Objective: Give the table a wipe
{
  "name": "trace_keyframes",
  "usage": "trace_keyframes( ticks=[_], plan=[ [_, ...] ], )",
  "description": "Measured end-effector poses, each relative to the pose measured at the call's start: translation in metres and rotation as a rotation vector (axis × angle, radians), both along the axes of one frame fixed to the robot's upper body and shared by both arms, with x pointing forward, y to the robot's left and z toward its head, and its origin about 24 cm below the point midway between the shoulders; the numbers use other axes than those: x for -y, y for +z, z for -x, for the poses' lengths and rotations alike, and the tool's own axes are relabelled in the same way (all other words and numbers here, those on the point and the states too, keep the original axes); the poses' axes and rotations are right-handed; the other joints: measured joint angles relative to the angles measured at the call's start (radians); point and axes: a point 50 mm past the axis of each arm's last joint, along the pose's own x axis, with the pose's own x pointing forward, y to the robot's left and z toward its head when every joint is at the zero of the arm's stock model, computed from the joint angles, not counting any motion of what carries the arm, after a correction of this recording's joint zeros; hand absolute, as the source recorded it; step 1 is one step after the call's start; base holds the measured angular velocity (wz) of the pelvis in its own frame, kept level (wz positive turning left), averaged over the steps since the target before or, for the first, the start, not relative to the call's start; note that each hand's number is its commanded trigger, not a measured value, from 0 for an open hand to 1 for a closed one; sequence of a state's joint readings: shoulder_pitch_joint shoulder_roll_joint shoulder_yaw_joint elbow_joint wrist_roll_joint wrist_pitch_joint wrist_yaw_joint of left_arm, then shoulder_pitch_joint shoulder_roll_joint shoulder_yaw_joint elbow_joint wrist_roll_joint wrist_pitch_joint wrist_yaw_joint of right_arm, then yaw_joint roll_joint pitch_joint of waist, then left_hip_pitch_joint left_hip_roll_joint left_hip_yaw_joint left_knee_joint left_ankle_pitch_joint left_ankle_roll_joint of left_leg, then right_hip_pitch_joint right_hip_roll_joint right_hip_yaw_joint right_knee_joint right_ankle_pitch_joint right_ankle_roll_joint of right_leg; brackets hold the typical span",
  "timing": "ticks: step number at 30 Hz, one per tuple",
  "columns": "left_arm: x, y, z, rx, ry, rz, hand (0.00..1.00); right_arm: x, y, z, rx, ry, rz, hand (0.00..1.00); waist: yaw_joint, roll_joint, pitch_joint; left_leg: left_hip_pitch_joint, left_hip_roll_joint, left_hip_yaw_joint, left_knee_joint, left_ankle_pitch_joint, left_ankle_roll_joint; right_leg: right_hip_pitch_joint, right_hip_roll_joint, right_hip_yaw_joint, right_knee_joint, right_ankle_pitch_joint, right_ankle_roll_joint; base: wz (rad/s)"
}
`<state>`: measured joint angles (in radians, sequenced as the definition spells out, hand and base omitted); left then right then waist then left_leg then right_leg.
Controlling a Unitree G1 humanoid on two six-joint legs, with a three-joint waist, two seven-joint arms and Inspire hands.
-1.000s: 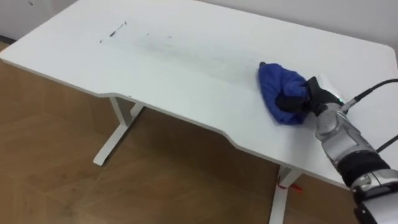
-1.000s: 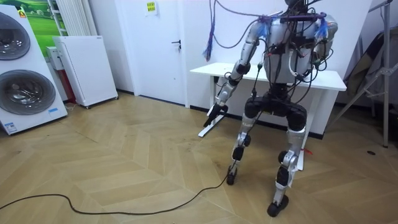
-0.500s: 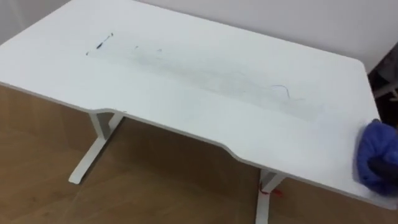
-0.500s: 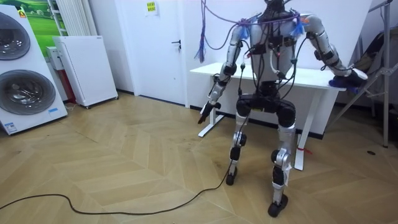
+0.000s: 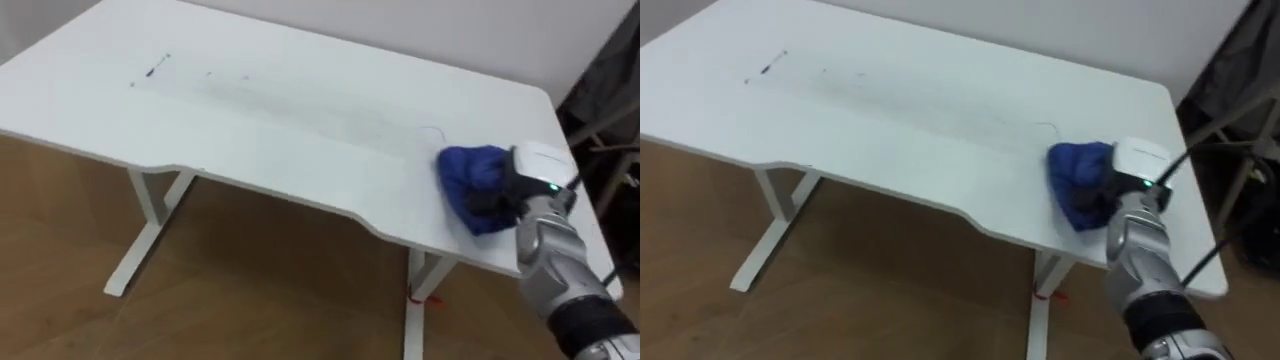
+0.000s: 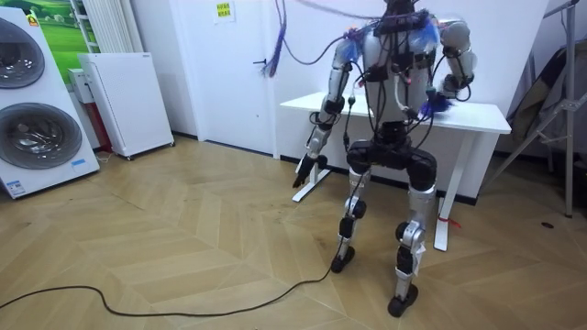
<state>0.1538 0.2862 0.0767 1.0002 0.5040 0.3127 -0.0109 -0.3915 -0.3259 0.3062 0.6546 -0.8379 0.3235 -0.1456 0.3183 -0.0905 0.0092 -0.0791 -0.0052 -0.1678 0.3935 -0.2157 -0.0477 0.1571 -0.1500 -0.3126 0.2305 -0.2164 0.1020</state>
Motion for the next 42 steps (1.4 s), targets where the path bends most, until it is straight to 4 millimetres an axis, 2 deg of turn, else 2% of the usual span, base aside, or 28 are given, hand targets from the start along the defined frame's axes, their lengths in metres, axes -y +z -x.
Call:
trace_keyframes(
  ticks=[1, 3, 5, 10, 11, 12, 13, 15, 16, 18, 24, 25, 26, 27, 30, 34, 37, 40, 42],
  plan=[
    [0.001, -0.001, 0.004, -0.015, 0.0, 0.001, 0.0, -0.01, -0.002, -0.001, -0.008, 0.024, -0.026, 1.0, 0.022, 0.0, 0.0003, 0.007, -0.005, -0.006, -0.009, 0.002, 0.001, 0.014, -0.001, -0.012, -0.015, -0.001, 0.001, 0.28],
    [0.001, -0.001, 0.007, -0.024, 0.004, 0.002, 0.0, -0.022, -0.007, 0.0, -0.042, 0.054, -0.044, 1.0, 0.038, 0.0, 0.002, 0.011, -0.011, -0.021, -0.018, 0.003, 0.002, 0.03, -0.001, -0.048, -0.029, 0.0, 0.0, 0.28],
    [0.001, -0.001, 0.006, -0.024, 0.003, 0.013, 0.0, -0.026, -0.009, 0.001, -0.059, 0.06, -0.061, 1.0, 0.036, 0.006, 0.0078, 0.007, -0.015, -0.031, -0.022, 0.003, 0.002, 0.038, -0.003, -0.082, -0.031, -0.001, 0.001, 0.27],
    [0.002, 0.001, -0.002, 0.007, -0.006, 0.017, 0.0, -0.028, -0.006, 0.005, -0.034, 0.081, -0.076, 0.98, 0.015, 0.014, 0.0104, 0.01, -0.015, -0.028, -0.035, 0.003, 0.002, 0.038, -0.004, -0.087, -0.029, -0.001, 0.001, 0.05],
    [0.002, 0.002, -0.006, 0.029, -0.016, 0.019, 0.0, -0.029, -0.006, 0.006, -0.035, 0.084, -0.081, 0.88, 0.015, 0.014, 0.0108, 0.016, -0.014, -0.023, -0.038, 0.003, 0.002, 0.04, -0.005, -0.087, -0.029, -0.001, 0.001, -0.08],
    [0.002, 0.002, -0.008, 0.04, -0.021, 0.021, 0.0, -0.029, -0.006, 0.006, -0.035, 0.087, -0.083, 0.62, 0.016, 0.015, 0.0111, 0.02, -0.013, -0.02, -0.042, 0.003, 0.002, 0.041, -0.006, -0.087, -0.029, -0.001, 0.001, -0.12],
    [0.003, 0.003, -0.012, 0.054, -0.03, 0.022, 0.0, -0.029, -0.007, 0.007, -0.038, 0.092, -0.083, 0.0, 0.018, 0.016, 0.0111, 0.026, -0.011, -0.015, -0.047, 0.003, 0.002, 0.044, -0.006, -0.087, -0.029, -0.001, 0.001, -0.07],
    [0.003, 0.003, -0.012, 0.057, -0.037, 0.024, 0.0, -0.029, -0.011, 0.008, -0.041, 0.097, -0.082, 0.0, 0.017, 0.017, 0.0117, 0.04, -0.009, -0.014, -0.054, 0.003, 0.002, 0.054, -0.006, -0.09, -0.029, -0.001, 0.001, -0.03],
    [0.004, 0.002, -0.014, 0.058, -0.044, 0.025, 0.0, -0.029, -0.013, 0.009, -0.039, 0.097, -0.081, 0.0, 0.017, 0.017, 0.0079, 0.043, -0.009, -0.014, -0.056, 0.003, 0.002, 0.056, -0.005, -0.091, -0.029, -0.001, 0.001, 0.0],
    [0.006, 0.002, -0.013, 0.05, -0.054, 0.028, 0.0, -0.027, -0.016, 0.01, -0.038, 0.088, -0.074, 0.0, 0.018, 0.017, 0.0078, 0.051, -0.008, -0.014, -0.059, 0.003, 0.002, 0.063, -0.005, -0.095, -0.029, -0.001, 0.001, 0.0],
    [0.009, -0.001, -0.005, 0.029, -0.043, 0.033, 0.0, -0.009, -0.027, 0.018, -0.075, 0.019, -0.103, 0.0, 0.01, 0.02, 0.002, 0.058, -0.008, -0.015, -0.062, 0.003, 0.002, 0.069, -0.004, -0.098, -0.031, -0.001, 0.001, 0.0],
    [0.009, -0.001, -0.004, 0.028, -0.037, 0.035, 0.0, -0.009, -0.026, 0.018, -0.07, 0.015, -0.126, 0.0, 0.001, 0.022, -0.0016, 0.058, -0.008, -0.015, -0.062, 0.004, 0.002, 0.069, -0.005, -0.098, -0.032, -0.001, 0.001, 0.0],
    [0.009, -0.001, -0.001, 0.024, -0.034, 0.037, 0.0, -0.008, -0.026, 0.018, -0.063, 0.008, -0.149, 0.0, -0.011, 0.021, -0.0094, 0.059, -0.008, -0.015, -0.062, 0.005, 0.001, 0.069, -0.005, -0.097, -0.032, -0.001, 0.001, 0.0],
    [0.009, -0.001, 0.001, 0.022, -0.034, 0.037, 0.0, -0.008, -0.026, 0.018, -0.061, 0.007, -0.158, 0.0, -0.014, 0.025, -0.011, 0.06, -0.008, -0.015, -0.063, 0.005, 0.001, 0.07, -0.005, -0.096, -0.032, -0.001, 0.001, -0.05],
    [0.012, -0.003, 0.006, 0.011, -0.029, 0.046, 0.0, -0.005, -0.027, 0.018, -0.053, -0.024, -0.212, 0.0, -0.045, 0.031, -0.0106, 0.074, -0.008, -0.015, -0.07, 0.008, 0.001, 0.08, -0.006, -0.096, -0.031, -0.001, 0.001, 0.0],
    [0.018, -0.005, 0.005, 0.021, -0.025, 0.063, 0.0, 0.012, -0.022, 0.019, 0.001, -0.138, -0.334, 0.0, -0.077, 0.028, -0.011, 0.072, -0.009, -0.015, -0.075, 0.014, 0.0, 0.076, -0.006, -0.087, -0.032, -0.002, 0.003, -0.01],
    [0.018, -0.005, 0.003, 0.03, -0.028, 0.066, 0.0, 0.023, -0.016, 0.018, 0.061, -0.209, -0.393, 0.0, -0.099, 0.023, -0.0145, 0.07, -0.008, -0.006, -0.085, 0.02, 0.0, 0.064, -0.007, -0.072, -0.032, -0.002, 0.003, -0.09],
    [0.017, -0.003, -0.003, 0.054, -0.03, 0.063, 0.0, 0.029, -0.008, 0.016, 0.123, -0.25, -0.438, 0.0, -0.133, 0.02, -0.0164, 0.067, -0.008, 0.003, -0.087, 0.021, 0.001, 0.058, -0.01, -0.07, -0.033, -0.002, 0.003, -0.06],
    [0.016, -0.001, -0.015, 0.086, -0.032, 0.059, 0.0, 0.037, -0.002, 0.015, 0.166, -0.294, -0.481, 0.0, -0.15, 0.017, -0.0183, 0.054, -0.008, 0.003, -0.081, 0.021, 0.001, 0.048, -0.01, -0.069, -0.033, -0.002, 0.003, 0.0]
  ],
)
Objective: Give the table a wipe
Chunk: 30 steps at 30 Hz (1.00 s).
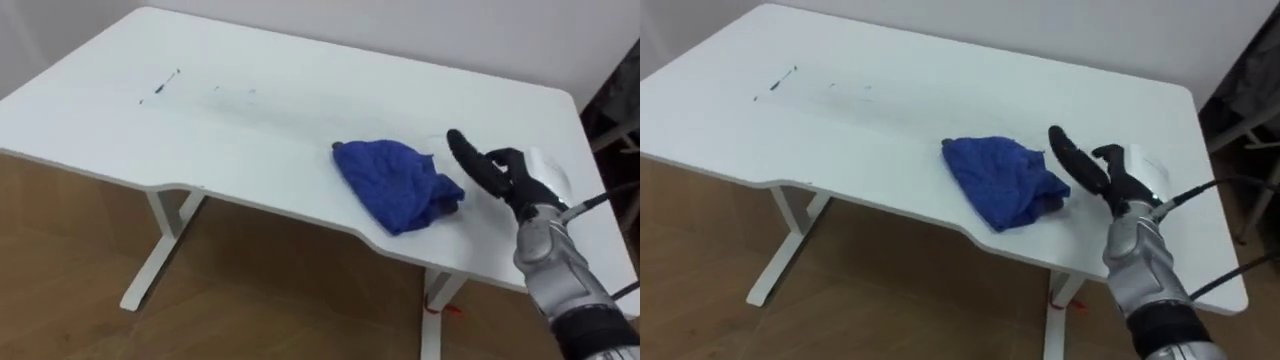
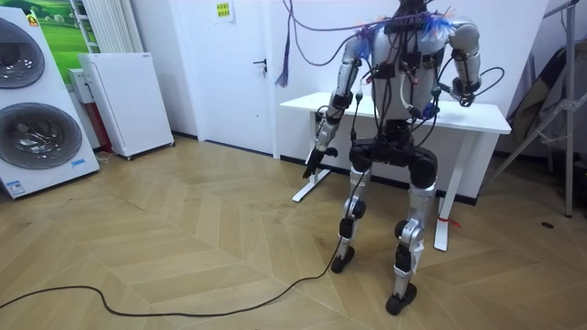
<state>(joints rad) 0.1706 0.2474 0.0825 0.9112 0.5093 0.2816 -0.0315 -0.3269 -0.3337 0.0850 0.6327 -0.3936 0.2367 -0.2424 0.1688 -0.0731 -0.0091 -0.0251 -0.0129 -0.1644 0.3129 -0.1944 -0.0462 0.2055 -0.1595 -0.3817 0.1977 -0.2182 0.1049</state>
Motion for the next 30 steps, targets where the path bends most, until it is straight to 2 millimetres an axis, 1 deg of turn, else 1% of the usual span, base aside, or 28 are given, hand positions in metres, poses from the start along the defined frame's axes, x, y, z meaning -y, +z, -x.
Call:
trace_keyframes(
  ticks=[2, 3, 5, 8, 9, 10, 13, 14, 17, 19, 21, 23, 24, 25, 26, 27, 28, 29, 30],
  plan=[
    [0.0, 0.002, -0.015, 0.04, -0.005, 0.003, 0.0, 0.009, 0.005, 0.0, 0.035, -0.049, -0.028, 0.0, -0.004, 0.004, 0.0027, -0.001, 0.001, 0.016, 0.005, -0.001, 0.001, -0.004, -0.001, 0.024, 0.004, 0.0, 0.0, -0.1],
    [0.0, 0.003, -0.018, 0.049, -0.006, 0.003, 0.0, 0.011, 0.006, 0.0, 0.042, -0.058, -0.033, 0.0, -0.007, 0.004, 0.0027, -0.001, 0.002, 0.024, 0.004, -0.001, 0.001, -0.007, -0.002, 0.025, 0.005, 0.0, 0.0, -0.13],
    [-0.001, 0.006, -0.026, 0.081, -0.001, 0.0, 0.0, 0.014, 0.011, 0.0, 0.064, -0.068, -0.045, 0.0, -0.024, 0.003, 0.0024, -0.003, 0.002, 0.032, 0.0, 0.0, 0.002, -0.015, -0.005, 0.033, 0.008, 0.0, 0.0, -0.11],
    [-0.006, 0.013, -0.035, 0.138, 0.023, -0.011, 0.0, 0.021, 0.032, -0.005, 0.153, -0.087, -0.056, 0.0, -0.061, 0.004, 0.0021, -0.005, 0.001, 0.051, -0.002, -0.002, 0.006, -0.022, -0.009, 0.06, 0.009, 0.0, 0.0, -0.15],
    [-0.006, 0.013, -0.036, 0.144, 0.024, -0.012, 0.0, 0.024, 0.035, -0.005, 0.167, -0.095, -0.061, 0.0, -0.065, 0.004, 0.0021, -0.005, 0.001, 0.053, -0.001, -0.002, 0.007, -0.022, -0.009, 0.061, 0.009, 0.0, 0.0, -0.11],
    [-0.007, 0.014, -0.039, 0.149, 0.022, -0.014, 0.0, 0.031, 0.041, -0.004, 0.187, -0.116, -0.074, 0.0, -0.068, 0.004, 0.0021, -0.002, 0.001, 0.059, 0.0, -0.004, 0.01, -0.021, -0.012, 0.063, 0.01, 0.0, 0.0, -0.09],
    [-0.008, 0.014, -0.035, 0.15, 0.044, -0.006, 0.0, 0.042, 0.055, -0.004, 0.248, -0.148, -0.086, 0.0, -0.091, 0.005, 0.0019, 0.002, 0.002, 0.08, -0.005, -0.005, 0.013, -0.026, -0.016, 0.064, 0.013, 0.0, 0.0, -0.09],
    [-0.008, 0.014, -0.034, 0.149, 0.05, -0.006, 0.0, 0.047, 0.059, -0.002, 0.268, -0.172, -0.083, 0.0, -0.105, 0.005, 0.0019, 0.0, 0.002, 0.083, -0.004, -0.006, 0.014, -0.029, -0.017, 0.061, 0.014, 0.0, 0.0, -0.07],
    [-0.01, 0.014, -0.031, 0.146, 0.057, -0.009, 0.0, 0.06, 0.065, 0.002, 0.298, -0.223, -0.071, 0.0, -0.12, 0.005, 0.0018, -0.001, 0.001, 0.087, -0.005, -0.007, 0.016, -0.036, -0.02, 0.059, 0.025, 0.0, 0.0, 0.0],
    [-0.013, 0.014, -0.028, 0.157, 0.085, -0.007, 0.0, 0.077, 0.068, 0.012, 0.318, -0.285, -0.052, 0.0, -0.131, 0.004, 0.0015, 0.001, 0.002, 0.097, -0.007, -0.008, 0.017, -0.036, -0.022, 0.06, 0.024, 0.001, 0.0, -0.04],
    [-0.016, 0.015, -0.026, 0.158, 0.099, -0.011, 0.0, 0.088, 0.066, 0.021, 0.303, -0.316, -0.032, 0.0, -0.137, 0.002, 0.0001, 0.008, 0.002, 0.103, -0.009, -0.008, 0.018, -0.041, -0.024, 0.06, 0.024, 0.001, 0.0, -0.06],
    [-0.018, 0.015, -0.022, 0.151, 0.103, -0.014, 0.0, 0.105, 0.058, 0.035, 0.249, -0.367, -0.001, 0.0, -0.15, 0.0, 0.0004, 0.015, 0.002, 0.107, -0.011, -0.008, 0.018, -0.031, -0.024, 0.059, 0.022, 0.001, 0.0, -0.03],
    [-0.018, 0.015, -0.021, 0.15, 0.102, -0.015, 0.0, 0.109, 0.054, 0.041, 0.234, -0.39, -0.001, 0.0, -0.155, -0.003, 0.0012, 0.017, 0.002, 0.107, -0.012, -0.007, 0.019, -0.033, -0.024, 0.059, 0.022, 0.0, 0.0, 0.12],
    [-0.019, 0.016, -0.02, 0.155, 0.109, -0.017, 0.0, 0.118, 0.045, 0.054, 0.207, -0.441, -0.007, 0.0, -0.161, -0.009, -0.0003, 0.018, 0.003, 0.108, -0.013, -0.007, 0.019, -0.031, -0.024, 0.059, 0.023, 0.0, 0.0, 0.06],
    [-0.021, 0.017, -0.02, 0.162, 0.122, -0.022, 0.0, 0.128, 0.037, 0.067, 0.185, -0.501, -0.026, 0.0, -0.161, -0.014, 0.0011, 0.018, 0.005, 0.113, -0.016, -0.007, 0.019, -0.034, -0.023, 0.065, 0.022, 0.0, 0.001, 0.0],
    [-0.023, 0.017, -0.019, 0.166, 0.131, -0.024, 0.0, 0.132, 0.034, 0.074, 0.18, -0.533, -0.043, 0.0, -0.161, -0.017, 0.0009, 0.018, 0.006, 0.117, -0.019, -0.007, 0.019, -0.037, -0.023, 0.073, 0.022, 0.0, 0.001, -0.19],
    [-0.026, 0.018, -0.016, 0.171, 0.154, -0.03, 0.0, 0.141, 0.026, 0.088, 0.16, -0.601, -0.066, 0.0, -0.162, -0.021, 0.0, 0.019, 0.008, 0.126, -0.025, -0.007, 0.018, -0.045, -0.023, 0.081, 0.023, 0.0, 0.001, -0.25],
    [-0.03, 0.019, -0.012, 0.17, 0.169, -0.037, 0.0, 0.148, 0.017, 0.101, 0.126, -0.66, -0.076, 0.0, -0.164, -0.026, 0.0024, 0.02, 0.01, 0.137, -0.025, -0.007, 0.019, -0.046, -0.023, 0.082, 0.023, 0.0, 0.001, -0.23],
    [-0.031, 0.02, -0.011, 0.167, 0.17, -0.041, 0.0, 0.151, 0.011, 0.109, 0.109, -0.692, -0.089, 0.0, -0.167, -0.029, 0.0035, 0.019, 0.01, 0.139, -0.024, -0.007, 0.019, -0.043, -0.023, 0.082, 0.023, 0.0, 0.001, -0.1]
  ],
)
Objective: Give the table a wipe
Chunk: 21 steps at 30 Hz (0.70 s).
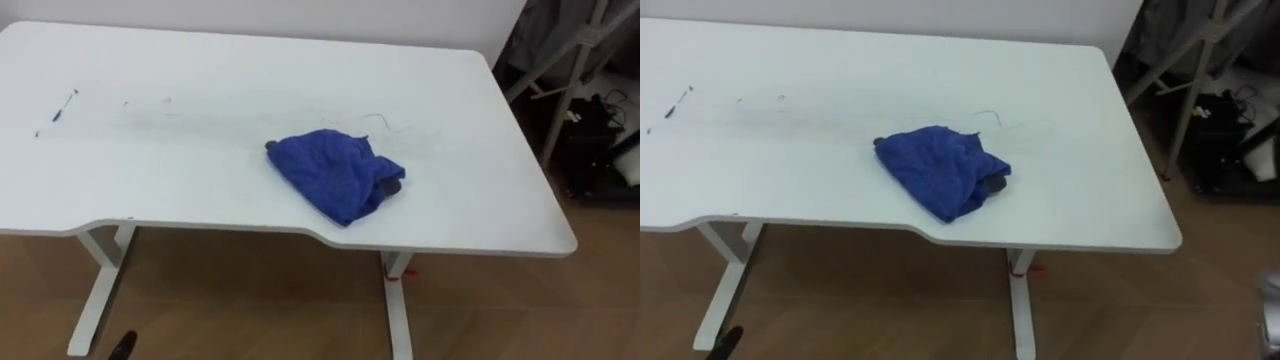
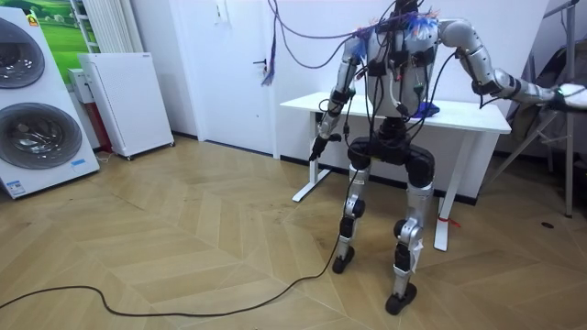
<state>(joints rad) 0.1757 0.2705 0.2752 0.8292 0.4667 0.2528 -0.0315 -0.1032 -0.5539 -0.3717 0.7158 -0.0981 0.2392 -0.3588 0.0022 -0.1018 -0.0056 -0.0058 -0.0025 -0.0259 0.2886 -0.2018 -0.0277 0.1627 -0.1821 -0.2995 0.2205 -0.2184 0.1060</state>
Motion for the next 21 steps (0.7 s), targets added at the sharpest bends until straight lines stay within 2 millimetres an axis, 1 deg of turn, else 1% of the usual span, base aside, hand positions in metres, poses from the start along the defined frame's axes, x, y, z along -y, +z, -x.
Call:
trace_keyframes(
  ticks=[1, 2, 3, 4, 5, 6, 8, 9, 10, 11, 12, 13, 14, 15, 16, 17, 18, 20, 21],
  plan=[
    [-0.003, 0.001, 0.0, -0.001, -0.001, -0.007, 0.0, 0.005, -0.012, 0.016, -0.023, -0.069, -0.054, 0.0, -0.01, -0.006, 0.0034, -0.001, 0.0, 0.006, 0.004, 0.0, 0.0, 0.0, 0.0, 0.003, 0.0, 0.0, 0.0, 0.0],
    [-0.003, 0.002, 0.0, -0.001, -0.003, -0.011, 0.0, 0.01, -0.022, 0.032, -0.04, -0.133, -0.101, 0.0, -0.025, -0.01, 0.0046, -0.002, 0.004, 0.027, 0.006, 0.0, 0.0, -0.006, 0.0, 0.016, 0.0, 0.0, 0.0, 0.0],
    [-0.003, 0.002, 0.0, -0.001, -0.003, -0.012, 0.0, 0.011, -0.026, 0.04, -0.049, -0.162, -0.119, 0.0, -0.025, -0.009, 0.0045, -0.001, 0.005, 0.034, 0.005, -0.001, 0.002, -0.008, 0.0, 0.023, 0.0, 0.0, 0.0, -0.17],
    [-0.004, 0.002, 0.001, -0.001, 0.001, -0.013, 0.0, 0.014, -0.034, 0.053, -0.058, -0.218, -0.157, 0.0, -0.026, -0.007, 0.0041, 0.0, 0.008, 0.045, 0.006, -0.004, 0.002, -0.012, 0.001, 0.024, 0.0, 0.0, 0.0, -0.24],
    [-0.006, 0.003, 0.001, 0.002, 0.002, -0.016, 0.0, 0.015, -0.042, 0.065, -0.075, -0.264, -0.19, 0.0, -0.027, -0.002, 0.0045, -0.005, 0.011, 0.049, 0.006, -0.006, 0.002, -0.017, 0.002, 0.023, 0.0, 0.0, 0.0, -0.21],
    [-0.006, 0.003, 0.001, 0.004, 0.003, -0.017, 0.0, 0.014, -0.045, 0.069, -0.081, -0.285, -0.208, 0.0, -0.034, 0.0, 0.0045, -0.01, 0.012, 0.05, 0.009, -0.007, 0.002, -0.02, 0.002, 0.024, 0.0, 0.0, 0.0, -0.13],
    [-0.008, 0.004, 0.0, 0.011, 0.0, -0.017, 0.0, 0.013, -0.055, 0.085, -0.098, -0.346, -0.259, 0.0, -0.059, 0.012, 0.0023, -0.022, 0.016, 0.053, 0.015, -0.008, 0.002, -0.026, 0.006, 0.033, -0.001, 0.001, -0.001, -0.08],
    [-0.007, 0.004, 0.0, 0.011, -0.001, -0.015, 0.0, 0.014, -0.057, 0.09, -0.099, -0.364, -0.271, 0.0, -0.06, 0.017, -0.0003, -0.02, 0.017, 0.055, 0.015, -0.008, 0.002, -0.026, 0.008, 0.042, -0.001, 0.001, -0.001, -0.12],
    [-0.007, 0.004, 0.0, 0.01, -0.002, -0.011, 0.0, 0.014, -0.061, 0.103, -0.098, -0.405, -0.298, 0.0, -0.059, 0.023, -0.0034, -0.016, 0.019, 0.06, 0.012, -0.008, 0.002, -0.026, 0.01, 0.053, -0.001, 0.001, -0.001, -0.15],
    [-0.007, 0.004, 0.001, 0.01, 0.0, -0.008, 0.0, 0.013, -0.066, 0.115, -0.094, -0.448, -0.33, 0.0, -0.057, 0.028, -0.0035, -0.006, 0.022, 0.065, 0.011, -0.009, 0.0, -0.025, 0.011, 0.055, -0.001, 0.001, -0.001, -0.17],
    [-0.007, 0.003, 0.002, 0.008, 0.004, -0.006, 0.0, 0.012, -0.068, 0.12, -0.095, -0.468, -0.345, 0.0, -0.055, 0.03, -0.0026, 0.0, 0.023, 0.067, 0.011, -0.01, -0.001, -0.023, 0.012, 0.056, -0.001, 0.001, -0.001, -0.15],
    [-0.006, 0.003, 0.005, 0.008, 0.02, 0.004, 0.0, 0.01, -0.073, 0.13, -0.101, -0.502, -0.37, 0.0, -0.055, 0.037, -0.0014, 0.005, 0.026, 0.067, 0.011, -0.013, -0.002, -0.018, 0.014, 0.057, 0.0, 0.001, -0.002, -0.15],
    [-0.006, 0.002, 0.005, 0.007, 0.021, 0.006, 0.0, 0.006, -0.078, 0.137, -0.112, -0.523, -0.383, 0.0, -0.054, 0.047, 0.0012, 0.009, 0.027, 0.066, 0.011, -0.014, -0.003, -0.015, 0.017, 0.058, -0.001, 0.002, -0.004, -0.1],
    [-0.005, 0.002, 0.005, 0.007, 0.019, 0.007, 0.0, 0.003, -0.081, 0.142, -0.126, -0.528, -0.389, 0.0, -0.055, 0.05, 0.0018, 0.009, 0.028, 0.065, 0.012, -0.013, -0.003, -0.014, 0.018, 0.058, -0.002, 0.003, -0.005, 0.0],
    [-0.004, 0.001, 0.005, 0.008, 0.016, 0.01, 0.0, -0.006, -0.09, 0.152, -0.167, -0.534, -0.407, 0.0, -0.053, 0.053, 0.0031, 0.011, 0.029, 0.063, 0.012, -0.013, -0.004, -0.01, 0.02, 0.056, -0.004, 0.003, -0.005, 0.0],
    [-0.002, 0.0, 0.006, 0.007, 0.02, 0.018, 0.0, -0.019, -0.102, 0.163, -0.21, -0.544, -0.442, 0.0, -0.047, 0.054, 0.0029, 0.013, 0.031, 0.062, 0.014, -0.013, -0.005, -0.004, 0.023, 0.055, -0.012, 0.003, -0.005, 0.0],
    [0.0, -0.001, 0.007, 0.001, 0.02, 0.023, 0.0, -0.026, -0.108, 0.167, -0.23, -0.546, -0.461, 0.0, -0.046, 0.055, 0.0021, 0.012, 0.032, 0.063, 0.014, -0.013, -0.005, -0.002, 0.025, 0.056, -0.018, 0.003, -0.006, 0.0],
    [0.009, -0.009, 0.014, -0.033, 0.016, 0.047, 0.0, -0.058, -0.13, 0.173, -0.327, -0.496, -0.531, 0.0, -0.045, 0.058, 0.0033, 0.012, 0.032, 0.062, 0.018, -0.013, -0.006, -0.003, 0.025, 0.056, -0.02, 0.003, -0.006, 0.0],
    [0.012, -0.011, 0.015, -0.04, 0.017, 0.053, 0.0, -0.066, -0.135, 0.174, -0.355, -0.476, -0.549, 0.0, -0.044, 0.059, 0.0034, 0.011, 0.032, 0.063, 0.02, -0.014, -0.006, -0.003, 0.025, 0.056, -0.021, 0.003, -0.006, 0.0]
  ],
)
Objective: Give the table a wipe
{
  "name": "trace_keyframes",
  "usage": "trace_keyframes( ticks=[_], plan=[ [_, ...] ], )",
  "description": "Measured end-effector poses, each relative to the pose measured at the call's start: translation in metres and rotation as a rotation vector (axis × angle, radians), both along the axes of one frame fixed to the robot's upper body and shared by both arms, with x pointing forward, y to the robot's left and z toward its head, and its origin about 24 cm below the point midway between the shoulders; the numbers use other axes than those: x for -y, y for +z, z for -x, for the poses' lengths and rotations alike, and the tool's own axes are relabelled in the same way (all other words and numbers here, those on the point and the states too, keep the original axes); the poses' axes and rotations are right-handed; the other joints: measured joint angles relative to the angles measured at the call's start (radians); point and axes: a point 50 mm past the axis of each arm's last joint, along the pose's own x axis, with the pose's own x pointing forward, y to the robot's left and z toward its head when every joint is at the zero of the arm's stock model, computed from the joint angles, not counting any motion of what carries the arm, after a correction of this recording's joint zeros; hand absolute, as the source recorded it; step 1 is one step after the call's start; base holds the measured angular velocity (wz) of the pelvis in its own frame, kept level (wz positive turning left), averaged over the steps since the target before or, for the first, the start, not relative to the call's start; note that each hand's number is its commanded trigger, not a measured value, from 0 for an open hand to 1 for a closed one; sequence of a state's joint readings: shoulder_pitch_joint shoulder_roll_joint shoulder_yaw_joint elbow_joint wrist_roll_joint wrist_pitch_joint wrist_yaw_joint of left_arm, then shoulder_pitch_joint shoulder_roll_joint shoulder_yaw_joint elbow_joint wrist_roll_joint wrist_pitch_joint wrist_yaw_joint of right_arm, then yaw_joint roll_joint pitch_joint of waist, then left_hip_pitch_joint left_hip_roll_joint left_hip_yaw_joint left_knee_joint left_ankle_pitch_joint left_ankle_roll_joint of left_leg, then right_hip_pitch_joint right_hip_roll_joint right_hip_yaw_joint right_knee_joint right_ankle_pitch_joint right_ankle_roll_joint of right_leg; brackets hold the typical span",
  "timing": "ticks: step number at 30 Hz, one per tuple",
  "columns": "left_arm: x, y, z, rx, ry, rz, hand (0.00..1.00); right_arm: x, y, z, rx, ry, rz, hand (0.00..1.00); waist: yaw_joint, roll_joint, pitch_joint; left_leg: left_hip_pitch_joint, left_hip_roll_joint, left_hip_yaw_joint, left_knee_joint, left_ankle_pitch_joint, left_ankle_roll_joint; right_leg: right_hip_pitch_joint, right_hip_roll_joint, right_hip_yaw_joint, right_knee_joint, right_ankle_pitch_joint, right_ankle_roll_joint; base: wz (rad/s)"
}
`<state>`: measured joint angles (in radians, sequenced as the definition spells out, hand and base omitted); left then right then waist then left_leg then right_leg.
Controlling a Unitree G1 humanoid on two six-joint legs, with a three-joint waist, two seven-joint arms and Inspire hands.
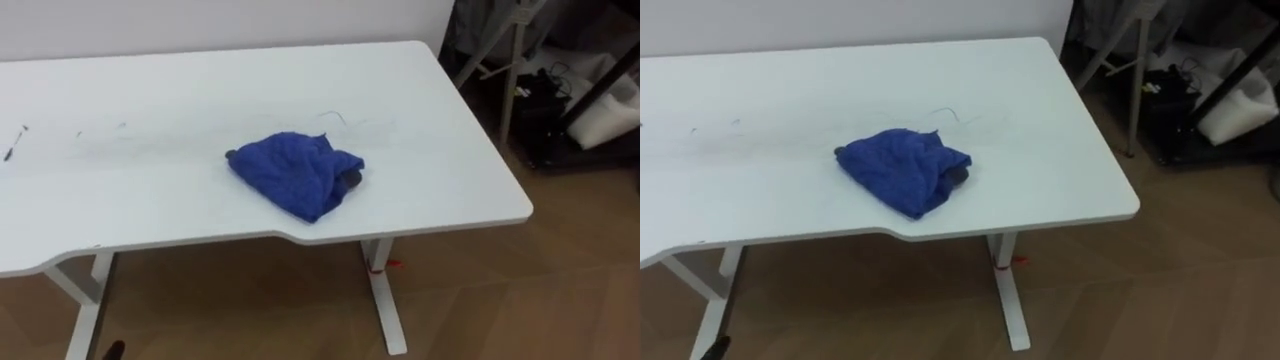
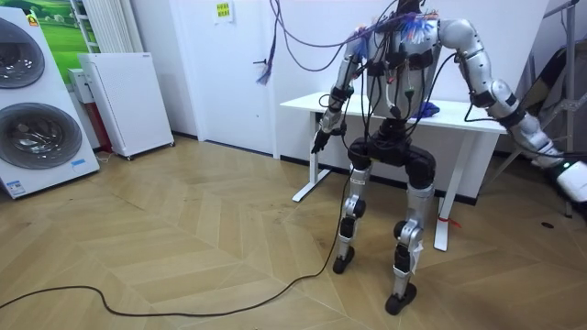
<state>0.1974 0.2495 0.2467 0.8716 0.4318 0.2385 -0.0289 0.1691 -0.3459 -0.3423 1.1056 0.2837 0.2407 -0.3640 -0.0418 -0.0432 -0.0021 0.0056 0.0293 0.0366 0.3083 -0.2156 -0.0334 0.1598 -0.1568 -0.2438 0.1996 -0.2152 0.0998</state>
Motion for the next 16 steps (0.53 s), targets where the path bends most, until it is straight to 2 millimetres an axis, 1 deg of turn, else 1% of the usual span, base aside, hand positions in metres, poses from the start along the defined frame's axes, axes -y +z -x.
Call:
trace_keyframes(
  ticks=[1, 2, 3, 5, 6, 7, 8, 9, 10, 13, 14, 16],
  plan=[
    [0.006, -0.004, 0.002, -0.016, -0.012, 0.008, 0.0, -0.018, -0.01, 0.002, -0.031, 0.046, -0.056, 0.0, 0.006, 0.005, 0.0021, -0.002, 0.0, 0.0, 0.0, -0.001, 0.0, 0.0, 0.001, 0.001, -0.004, 0.0, 0.0, 0.0],
    [0.013, -0.007, 0.003, -0.023, -0.02, 0.014, 0.0, -0.034, -0.019, 0.003, -0.051, 0.087, -0.11, 0.0, 0.018, 0.009, -0.0006, -0.002, 0.0, 0.0, -0.002, -0.001, -0.001, 0.0, 0.002, 0.0, -0.011, 0.001, 0.0, 0.0],
    [0.017, -0.009, 0.004, -0.027, -0.023, 0.018, 0.0, -0.042, -0.022, 0.002, -0.056, 0.112, -0.135, 0.0, 0.023, 0.013, -0.0022, -0.003, 0.0, 0.0, -0.003, -0.002, -0.001, 0.001, 0.002, 0.0, -0.011, 0.002, 0.0, 0.0],
    [0.031, -0.016, 0.01, -0.06, -0.05, 0.033, 0.0, -0.062, -0.031, -0.01, -0.057, 0.22, -0.21, 0.0, 0.032, 0.022, 0.0, -0.004, -0.001, 0.0, -0.002, -0.003, -0.001, 0.001, 0.002, -0.002, -0.013, 0.003, -0.001, 0.0],
    [0.034, -0.018, 0.012, -0.068, -0.058, 0.035, 0.0, -0.066, -0.032, -0.012, -0.06, 0.248, -0.222, 0.0, 0.036, 0.025, 0.0005, -0.004, -0.001, 0.0, -0.001, -0.004, -0.001, 0.002, 0.002, -0.003, -0.014, 0.003, -0.001, 0.0],
    [0.039, -0.02, 0.014, -0.081, -0.075, 0.042, 0.0, -0.072, -0.034, -0.015, -0.069, 0.304, -0.234, 0.0, 0.043, 0.033, 0.0024, -0.004, -0.001, 0.0, 0.001, -0.006, -0.002, 0.005, 0.003, -0.006, -0.015, 0.003, -0.001, 0.05],
    [0.044, -0.022, 0.017, -0.094, -0.096, 0.047, 0.0, -0.075, -0.035, -0.016, -0.078, 0.355, -0.241, 0.0, 0.047, 0.037, 0.0045, -0.002, -0.001, 0.0, -0.002, -0.007, -0.002, 0.006, 0.002, -0.009, -0.015, 0.003, -0.001, 0.06],
    [0.046, -0.022, 0.018, -0.101, -0.104, 0.049, 0.0, -0.077, -0.036, -0.018, -0.077, 0.371, -0.246, 0.0, 0.049, 0.041, 0.0049, -0.001, -0.001, 0.0, -0.005, -0.008, -0.002, 0.008, 0.002, -0.011, -0.015, 0.003, -0.001, 0.06],
    [0.047, -0.023, 0.022, -0.111, -0.108, 0.052, 0.0, -0.079, -0.036, -0.021, -0.083, 0.411, -0.251, 0.0, 0.05, 0.048, 0.0088, 0.003, 0.0, 0.0, -0.009, -0.009, -0.003, 0.015, 0.002, -0.014, -0.015, 0.003, -0.001, 0.04],
    [0.048, -0.024, 0.034, -0.138, -0.104, 0.052, 0.0, -0.082, -0.037, -0.024, -0.089, 0.483, -0.257, 0.0, 0.05, 0.064, 0.0065, 0.011, 0.0, -0.001, -0.018, -0.009, -0.003, 0.018, 0.001, -0.023, -0.015, 0.003, -0.001, 0.01],
    [0.048, -0.024, 0.037, -0.148, -0.107, 0.051, 0.0, -0.082, -0.038, -0.023, -0.1, 0.509, -0.26, 0.0, 0.05, 0.068, 0.0087, 0.019, -0.001, -0.001, -0.018, -0.009, -0.003, 0.022, 0.001, -0.023, -0.015, 0.003, -0.001, 0.0],
    [0.049, -0.025, 0.04, -0.157, -0.108, 0.053, 0.0, -0.083, -0.038, -0.018, -0.113, 0.528, -0.265, 0.0, 0.05, 0.069, 0.0096, 0.026, -0.001, -0.001, -0.019, -0.009, -0.003, 0.034, -0.001, -0.028, -0.014, 0.002, 0.0, 0.0]
  ],
)
